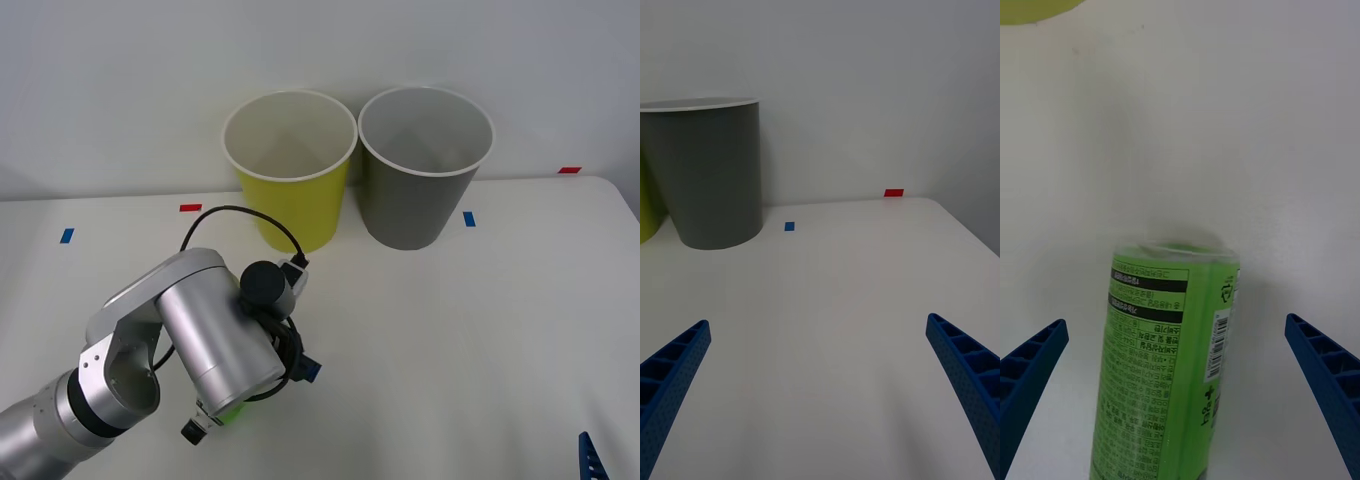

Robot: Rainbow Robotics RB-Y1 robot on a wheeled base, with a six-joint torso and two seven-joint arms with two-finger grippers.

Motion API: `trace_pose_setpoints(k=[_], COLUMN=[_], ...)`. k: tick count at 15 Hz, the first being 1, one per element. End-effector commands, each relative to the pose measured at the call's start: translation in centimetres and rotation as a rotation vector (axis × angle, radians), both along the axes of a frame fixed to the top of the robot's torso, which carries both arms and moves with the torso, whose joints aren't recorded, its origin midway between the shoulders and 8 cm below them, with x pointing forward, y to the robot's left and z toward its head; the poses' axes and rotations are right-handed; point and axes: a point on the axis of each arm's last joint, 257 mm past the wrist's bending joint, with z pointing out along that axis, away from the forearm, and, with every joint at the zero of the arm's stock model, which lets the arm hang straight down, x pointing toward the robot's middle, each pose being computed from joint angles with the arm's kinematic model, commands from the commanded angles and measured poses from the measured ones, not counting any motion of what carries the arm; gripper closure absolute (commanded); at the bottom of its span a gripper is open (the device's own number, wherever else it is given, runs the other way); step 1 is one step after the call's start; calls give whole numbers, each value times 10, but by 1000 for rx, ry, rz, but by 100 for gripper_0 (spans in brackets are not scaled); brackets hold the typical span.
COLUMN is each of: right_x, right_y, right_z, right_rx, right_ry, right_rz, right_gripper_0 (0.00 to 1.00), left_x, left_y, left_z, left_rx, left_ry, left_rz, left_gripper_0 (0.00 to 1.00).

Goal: Put cans in the gray bin and PET bottles in the light green bin.

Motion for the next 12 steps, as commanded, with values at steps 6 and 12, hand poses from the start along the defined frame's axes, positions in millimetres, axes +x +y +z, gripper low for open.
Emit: trace_pose_setpoints(k=[6, 12], right_x=[0, 0], right_y=[0, 0], right_z=[0, 0], right_rx=[0, 0], right_ry=[0, 0], right_rz=[0, 0], right_gripper_0=[0, 0], left_x=[-3, -3], left_y=[2, 3], left_z=[-11, -18], left_rx=[23, 32], left_ry=[15, 33], left_rz=[9, 10], left_gripper_0=[0, 0])
